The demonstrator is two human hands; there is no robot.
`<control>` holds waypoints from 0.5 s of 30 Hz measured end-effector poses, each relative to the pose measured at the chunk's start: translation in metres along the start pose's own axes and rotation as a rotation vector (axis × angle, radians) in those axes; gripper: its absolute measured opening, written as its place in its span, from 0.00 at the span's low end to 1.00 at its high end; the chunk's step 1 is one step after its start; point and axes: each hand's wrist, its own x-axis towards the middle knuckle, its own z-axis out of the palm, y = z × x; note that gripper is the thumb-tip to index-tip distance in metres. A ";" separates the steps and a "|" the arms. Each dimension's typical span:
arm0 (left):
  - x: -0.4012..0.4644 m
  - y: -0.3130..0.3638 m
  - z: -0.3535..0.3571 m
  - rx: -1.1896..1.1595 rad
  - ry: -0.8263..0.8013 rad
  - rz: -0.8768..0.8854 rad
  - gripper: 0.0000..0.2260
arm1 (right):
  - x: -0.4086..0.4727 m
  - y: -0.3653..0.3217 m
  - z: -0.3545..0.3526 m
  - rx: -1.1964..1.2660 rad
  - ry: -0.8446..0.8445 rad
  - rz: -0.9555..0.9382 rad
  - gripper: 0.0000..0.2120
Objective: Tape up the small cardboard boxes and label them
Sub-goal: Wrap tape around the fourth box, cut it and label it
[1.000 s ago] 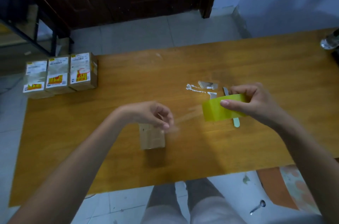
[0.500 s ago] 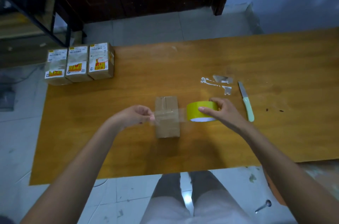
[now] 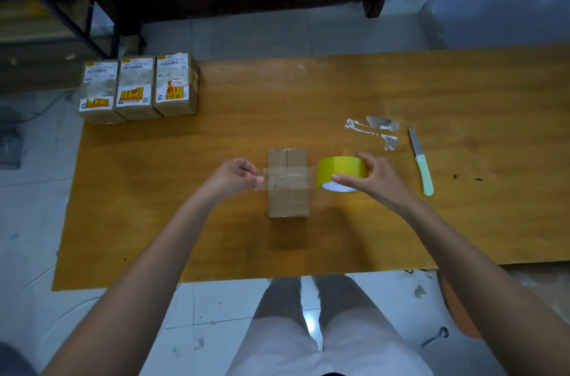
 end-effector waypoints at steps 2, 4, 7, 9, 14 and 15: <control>0.000 -0.001 0.001 0.005 0.009 0.000 0.07 | 0.002 -0.001 0.002 -0.015 -0.002 0.008 0.57; 0.001 -0.001 0.003 0.004 0.025 -0.008 0.07 | 0.004 -0.001 0.003 -0.036 -0.003 0.012 0.58; 0.004 -0.001 0.006 0.024 0.047 -0.025 0.06 | 0.007 0.000 0.005 -0.059 -0.012 0.013 0.58; 0.006 -0.002 0.007 0.038 0.045 -0.033 0.06 | 0.009 0.002 0.006 -0.067 -0.021 0.017 0.58; 0.010 -0.004 0.007 0.039 0.040 -0.047 0.06 | 0.011 0.005 0.008 -0.068 -0.030 0.029 0.56; 0.011 -0.004 0.007 0.043 0.045 -0.052 0.06 | 0.011 0.006 0.009 -0.066 -0.032 0.030 0.57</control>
